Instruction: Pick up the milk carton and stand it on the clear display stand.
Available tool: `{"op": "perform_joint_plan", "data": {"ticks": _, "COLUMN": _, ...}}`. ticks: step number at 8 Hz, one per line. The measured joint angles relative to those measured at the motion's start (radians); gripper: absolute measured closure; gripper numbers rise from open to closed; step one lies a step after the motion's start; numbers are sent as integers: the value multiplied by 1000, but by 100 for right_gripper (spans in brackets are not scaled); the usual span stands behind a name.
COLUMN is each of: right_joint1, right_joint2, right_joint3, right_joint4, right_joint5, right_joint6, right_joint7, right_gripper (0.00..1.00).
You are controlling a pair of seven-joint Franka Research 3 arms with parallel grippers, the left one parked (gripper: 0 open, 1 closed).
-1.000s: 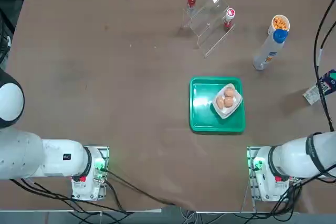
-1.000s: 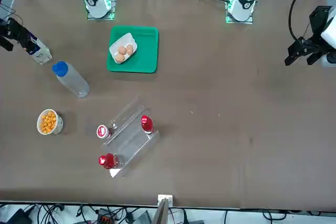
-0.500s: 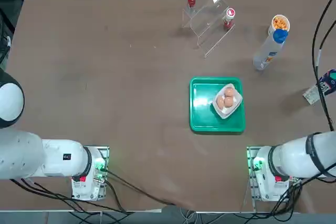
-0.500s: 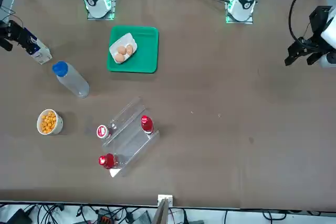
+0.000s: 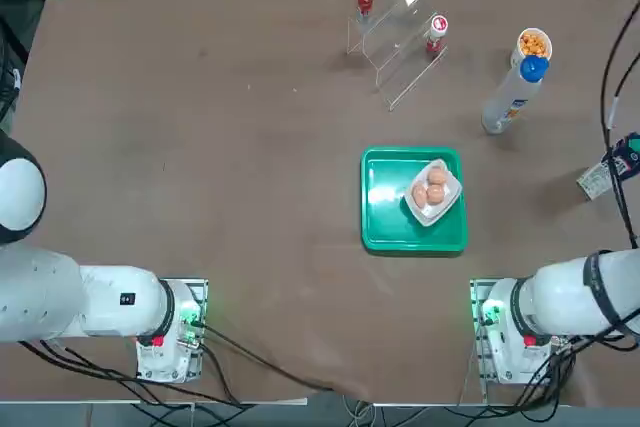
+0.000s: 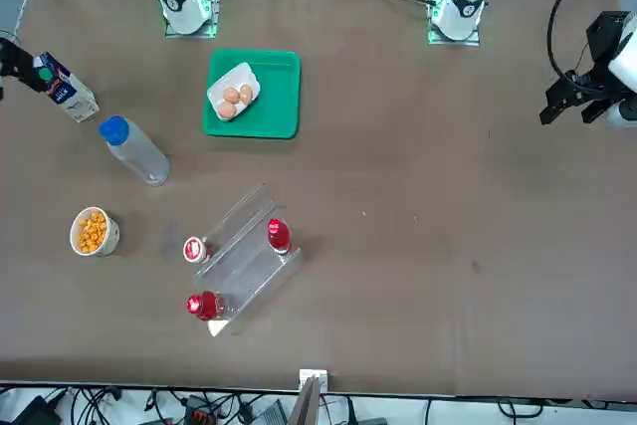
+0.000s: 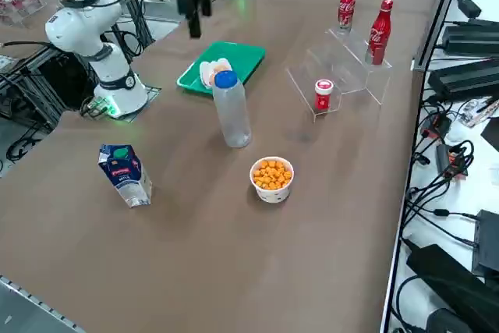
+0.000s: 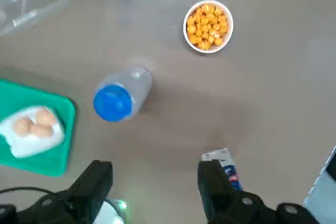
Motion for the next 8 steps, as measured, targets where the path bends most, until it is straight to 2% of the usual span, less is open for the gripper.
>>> {"op": "perform_joint_plan", "data": {"ticks": 3, "right_joint1": -113, "right_joint2": -1, "right_joint3": -4, "right_joint4": -113, "right_joint5": 0, "right_joint6": 75, "right_joint7": -305, "right_gripper": 0}}
{"op": "perform_joint_plan", "data": {"ticks": 8, "right_joint1": -212, "right_joint2": -82, "right_joint3": -8, "right_joint4": -420, "right_joint5": -37, "right_joint6": 350, "right_joint7": -535, "right_gripper": 0}}
